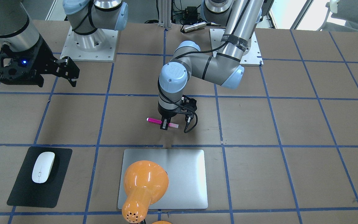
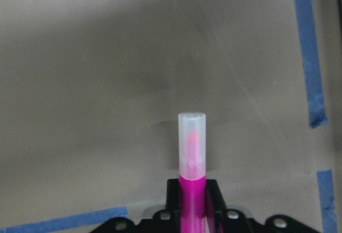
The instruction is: Place pen and mouse around notebook
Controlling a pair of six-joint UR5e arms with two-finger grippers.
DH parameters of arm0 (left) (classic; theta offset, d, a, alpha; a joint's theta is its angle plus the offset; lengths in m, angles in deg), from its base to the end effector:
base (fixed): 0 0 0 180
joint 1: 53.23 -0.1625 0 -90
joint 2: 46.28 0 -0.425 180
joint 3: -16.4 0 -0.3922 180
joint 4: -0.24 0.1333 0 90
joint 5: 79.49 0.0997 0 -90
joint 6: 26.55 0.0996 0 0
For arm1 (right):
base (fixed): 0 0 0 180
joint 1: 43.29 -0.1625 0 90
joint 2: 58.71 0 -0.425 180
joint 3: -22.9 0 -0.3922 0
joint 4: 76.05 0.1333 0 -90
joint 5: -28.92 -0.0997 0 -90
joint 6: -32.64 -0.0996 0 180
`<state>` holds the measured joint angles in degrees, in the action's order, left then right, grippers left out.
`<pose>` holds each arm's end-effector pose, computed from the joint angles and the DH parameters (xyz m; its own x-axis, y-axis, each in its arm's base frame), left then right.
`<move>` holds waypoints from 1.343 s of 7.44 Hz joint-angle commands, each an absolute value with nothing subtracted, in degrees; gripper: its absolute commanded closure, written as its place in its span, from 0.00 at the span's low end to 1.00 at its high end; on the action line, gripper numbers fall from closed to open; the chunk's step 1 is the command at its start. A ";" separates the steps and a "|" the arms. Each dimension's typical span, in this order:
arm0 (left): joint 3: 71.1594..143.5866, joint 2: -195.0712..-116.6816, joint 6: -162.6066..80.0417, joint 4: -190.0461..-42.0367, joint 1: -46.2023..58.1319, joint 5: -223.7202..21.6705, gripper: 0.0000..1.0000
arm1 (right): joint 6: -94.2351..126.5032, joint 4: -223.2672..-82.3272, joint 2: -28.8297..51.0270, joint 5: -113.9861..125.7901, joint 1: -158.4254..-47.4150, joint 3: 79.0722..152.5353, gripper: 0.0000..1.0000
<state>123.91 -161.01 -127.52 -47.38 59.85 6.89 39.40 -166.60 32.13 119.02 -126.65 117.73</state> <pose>-0.3511 -0.4679 0.1857 -0.2101 -0.9776 -0.0096 -0.9759 0.2092 0.0624 0.0769 -0.4907 0.4548 -1.0000 -0.0020 -0.0053 -0.0023 0.9982 0.0598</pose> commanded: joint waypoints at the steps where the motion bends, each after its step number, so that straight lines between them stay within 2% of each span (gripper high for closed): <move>1: 123.28 -158.01 -121.61 -48.01 59.01 7.26 0.00 | 38.17 -166.31 31.30 120.07 -127.83 117.90 0.00; 3: 120.84 -151.52 -96.04 -58.40 57.00 7.08 0.00 | 33.81 -167.19 29.19 120.24 -133.35 116.33 0.00; 7: 105.57 -142.80 -54.59 -84.88 44.19 7.34 0.00 | 32.81 -166.58 25.15 120.07 -133.82 108.35 0.00; 8: 102.48 -141.39 -44.50 -89.37 39.89 7.43 0.00 | 32.72 -166.32 25.14 119.81 -133.82 108.76 0.00; 10: 100.96 -138.93 -31.79 -90.81 34.42 7.52 0.00 | 33.94 -167.36 24.70 120.59 -133.73 108.85 0.00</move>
<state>102.17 -140.51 -40.05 -89.30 37.94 7.47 33.02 -166.58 25.12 120.05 -133.83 108.92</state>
